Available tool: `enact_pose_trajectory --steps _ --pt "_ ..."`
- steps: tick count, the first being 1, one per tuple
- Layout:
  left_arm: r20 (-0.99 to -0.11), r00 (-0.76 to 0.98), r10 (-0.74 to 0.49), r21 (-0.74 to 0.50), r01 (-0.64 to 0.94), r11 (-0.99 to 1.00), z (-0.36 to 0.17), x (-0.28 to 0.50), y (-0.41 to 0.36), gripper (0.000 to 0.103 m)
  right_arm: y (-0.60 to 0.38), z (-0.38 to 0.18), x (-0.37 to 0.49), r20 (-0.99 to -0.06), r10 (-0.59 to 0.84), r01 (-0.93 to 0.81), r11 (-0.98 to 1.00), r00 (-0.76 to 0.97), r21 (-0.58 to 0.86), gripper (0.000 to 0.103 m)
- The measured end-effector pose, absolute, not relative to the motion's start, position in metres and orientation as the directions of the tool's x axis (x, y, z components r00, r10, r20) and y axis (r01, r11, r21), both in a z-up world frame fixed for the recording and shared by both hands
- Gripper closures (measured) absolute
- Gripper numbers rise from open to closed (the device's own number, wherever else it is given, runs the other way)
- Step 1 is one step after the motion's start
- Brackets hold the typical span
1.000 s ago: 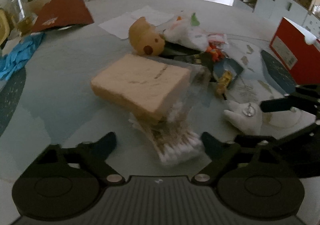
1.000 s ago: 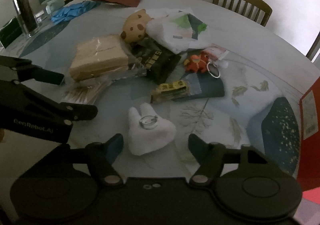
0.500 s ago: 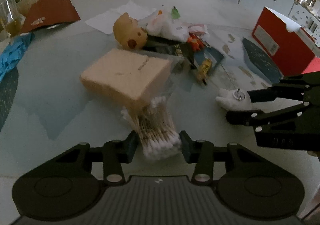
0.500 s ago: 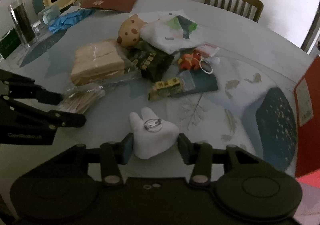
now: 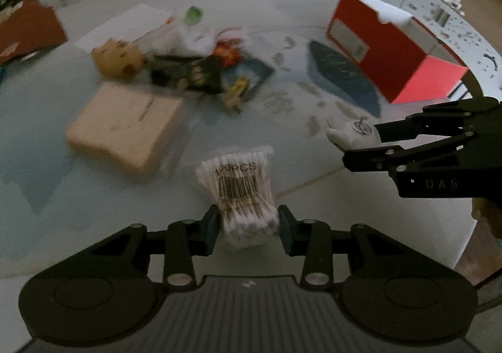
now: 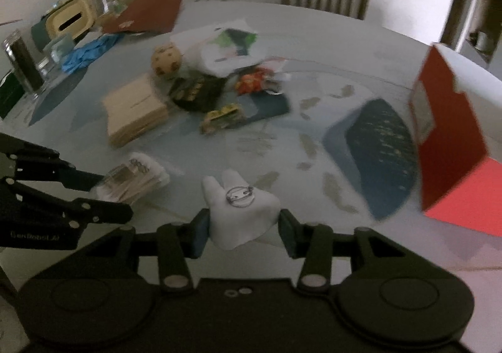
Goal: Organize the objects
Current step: 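Carry the cotton swab bag and white cloth toy over the red shoebox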
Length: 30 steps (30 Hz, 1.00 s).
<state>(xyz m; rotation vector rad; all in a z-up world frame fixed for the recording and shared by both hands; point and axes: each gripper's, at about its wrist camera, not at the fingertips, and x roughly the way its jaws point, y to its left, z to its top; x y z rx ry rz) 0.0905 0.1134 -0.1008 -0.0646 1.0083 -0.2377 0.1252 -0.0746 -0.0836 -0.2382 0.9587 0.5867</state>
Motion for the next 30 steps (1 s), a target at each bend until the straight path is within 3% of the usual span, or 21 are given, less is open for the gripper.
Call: enact_pose_trajectory --steps 15,30 --pt "-0.789 0.545 -0.285 -0.16 0.266 0.951 -0.073 0.119 0.051 0.067 -0.147 -0.055 0.135 -0.813 0.272 -0.452 0.892 0.515 0.012 0.058" --pt "-0.721 0.619 -0.311 -0.089 0.362 0.928 -0.026 0.17 -0.038 0.067 -0.226 -0.018 0.172 -0.755 0.284 -0.401 0.916 0.591 0.031 0.058"
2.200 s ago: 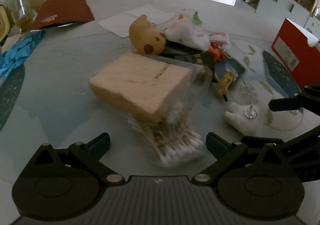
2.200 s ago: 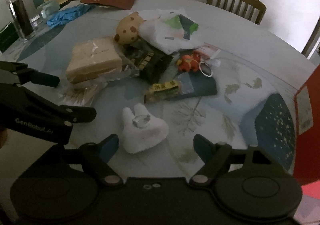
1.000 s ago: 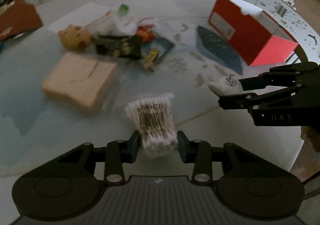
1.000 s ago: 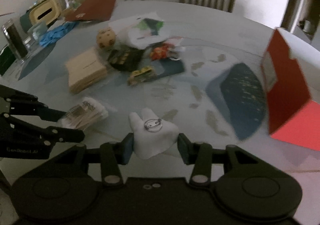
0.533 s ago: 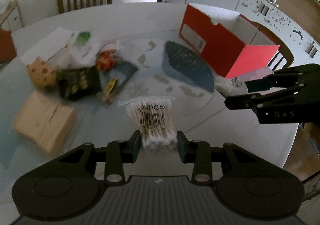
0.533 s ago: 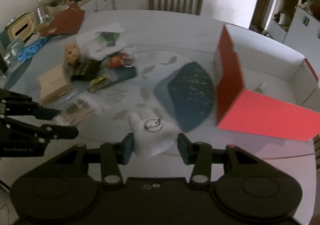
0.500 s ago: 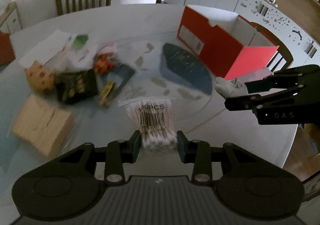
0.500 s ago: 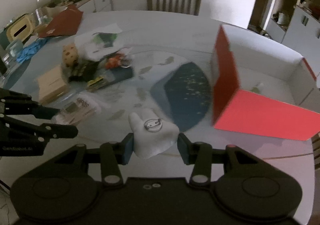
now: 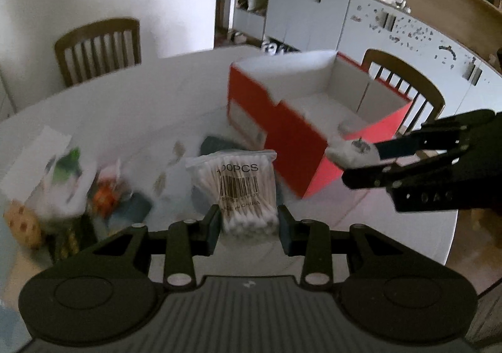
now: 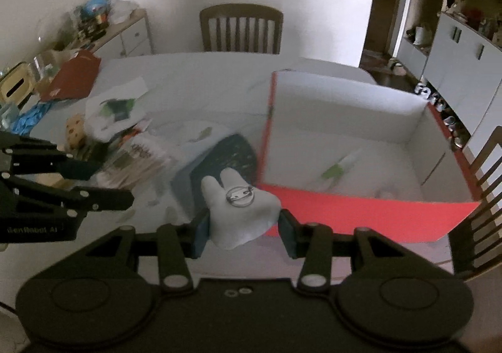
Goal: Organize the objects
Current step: 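Carry the cotton swab bag and white cloth toy over the red shoebox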
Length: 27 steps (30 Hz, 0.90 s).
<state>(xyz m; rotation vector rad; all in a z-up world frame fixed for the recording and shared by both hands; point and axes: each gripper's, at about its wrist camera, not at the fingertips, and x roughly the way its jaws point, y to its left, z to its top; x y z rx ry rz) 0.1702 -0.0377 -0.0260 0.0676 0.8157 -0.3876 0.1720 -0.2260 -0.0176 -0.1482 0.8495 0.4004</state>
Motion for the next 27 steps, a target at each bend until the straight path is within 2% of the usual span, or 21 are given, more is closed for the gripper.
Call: enact_pose_trajectory --steps 13,27 --pt "-0.679 0.648 -0.345 -0.052 0.427 0.903 0.004 0.218 -0.109 0.067 -0.285 -0.002 0.215 -0.717 0.269 -0.375 0.927 0.643 0.011 0.058" --pt "-0.737 0.591 -0.327 -0.019 0.465 0.885 -0.013 0.278 -0.178 0.067 -0.339 -0.015 0.269 -0.735 0.192 -0.308 0.951 0.651 -0.025 0.058"
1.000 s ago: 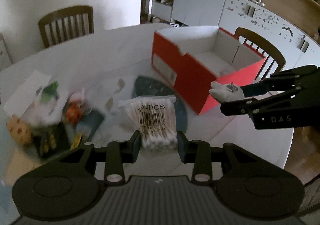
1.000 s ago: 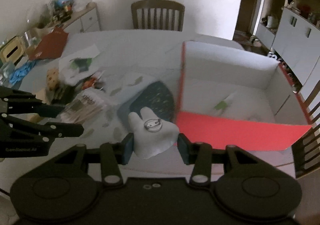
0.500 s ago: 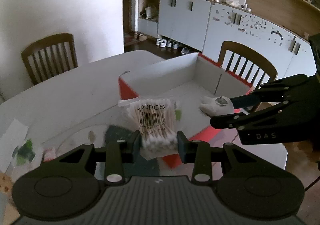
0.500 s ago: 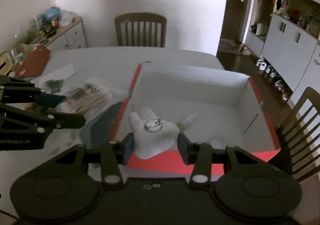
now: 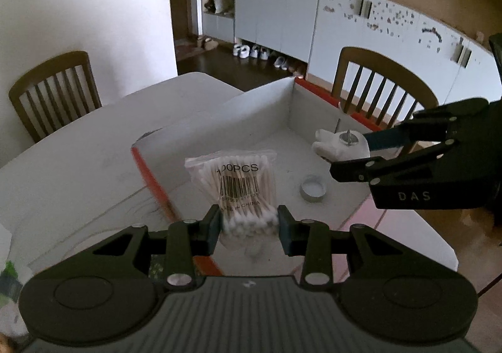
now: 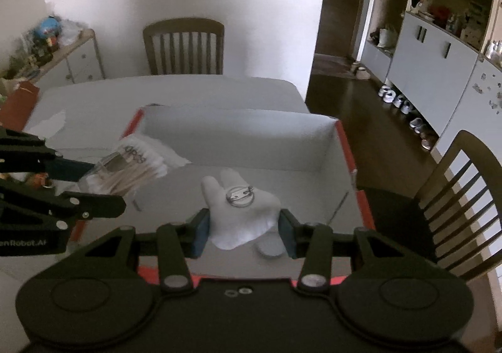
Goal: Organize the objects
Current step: 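Carry the cotton swab bag and white cloth toy over the red shoebox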
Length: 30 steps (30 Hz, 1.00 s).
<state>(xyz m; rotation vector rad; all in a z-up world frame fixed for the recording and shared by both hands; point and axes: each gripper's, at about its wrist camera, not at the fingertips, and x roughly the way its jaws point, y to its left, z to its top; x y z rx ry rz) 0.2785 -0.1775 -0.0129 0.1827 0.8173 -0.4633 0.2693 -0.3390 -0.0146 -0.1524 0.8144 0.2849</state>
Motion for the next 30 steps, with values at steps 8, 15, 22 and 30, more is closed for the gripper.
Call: enact_pose_trajectory --steps 8,15,22,30 --pt "-0.771 0.571 -0.282 0.022 0.466 0.885 -0.031 0.309 -0.21 0.066 -0.353 -0.036 0.306 -0.779 0.154 -0.293 0.955 0.608 -0.04 0.058" --pt "-0.8 0.557 -0.224 0.059 0.444 0.894 -0.046 0.338 -0.227 0.066 -0.357 -0.059 0.332 -0.812 0.139 -0.308 0.95 0.566 -0.053 0.058" --pt "-0.857 0.482 -0.182 0.039 0.413 0.91 -0.068 0.367 -0.226 0.066 -0.354 -0.078 0.354 -0.856 0.16 -0.348 0.937 0.491 -0.025 0.058" --pt "-0.907 0.393 -0.15 0.03 0.418 0.908 -0.088 0.384 -0.231 0.066 -0.342 -0.093 0.362 -0.889 0.148 -0.405 0.913 0.432 -0.045 0.058"
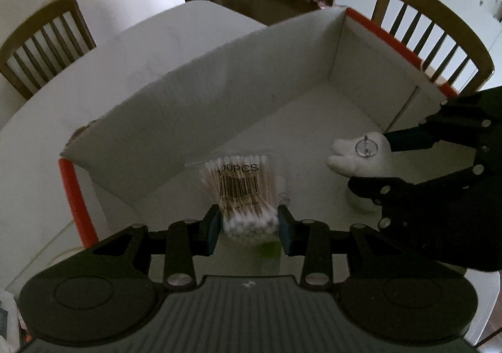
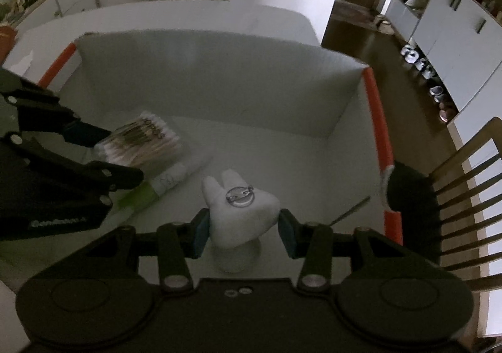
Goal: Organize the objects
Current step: 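Carry the cotton swab bag and white cloth toy over the red shoebox, then open both tools to release the swab bag and cloth toy into the box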
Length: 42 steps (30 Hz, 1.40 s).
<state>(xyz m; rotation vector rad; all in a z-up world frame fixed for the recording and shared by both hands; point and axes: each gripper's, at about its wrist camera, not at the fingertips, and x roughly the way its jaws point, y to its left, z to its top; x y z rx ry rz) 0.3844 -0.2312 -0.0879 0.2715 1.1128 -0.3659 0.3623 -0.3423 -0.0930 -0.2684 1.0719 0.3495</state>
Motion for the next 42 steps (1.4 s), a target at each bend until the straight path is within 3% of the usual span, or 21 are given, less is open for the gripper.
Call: enact_pose_trajectory --steps 12,15,17,22,42 --pt "-0.935 0.327 -0.139 0.01 0.415 0.91 -0.097 0.395 -0.237 0.065 -0.335 -0.102 0.367 -0.914 0.112 -0.408 0.911 0.39 -0.062 0.056" --pt "-0.934 0.33 -0.136 0.014 0.416 0.909 -0.096 0.392 -0.238 0.059 -0.339 -0.102 0.371 -0.915 0.108 -0.402 0.914 0.388 -0.063 0.054" --pt "-0.932 0.335 -0.138 0.014 0.413 0.91 -0.094 0.391 -0.239 0.05 -0.34 -0.1 0.37 -0.912 0.117 -0.398 0.916 0.393 -0.054 0.049" --pt "-0.921 0.361 -0.146 0.007 0.392 0.92 -0.089 0.391 -0.233 0.044 -0.345 -0.089 0.364 -0.899 0.141 -0.404 0.914 0.415 -0.043 0.041" --pt "-0.815 0.499 -0.294 -0.095 0.386 0.918 -0.012 0.333 -0.192 0.044 -0.356 -0.01 0.302 -0.808 0.247 -0.404 0.915 0.535 0.012 0.039"
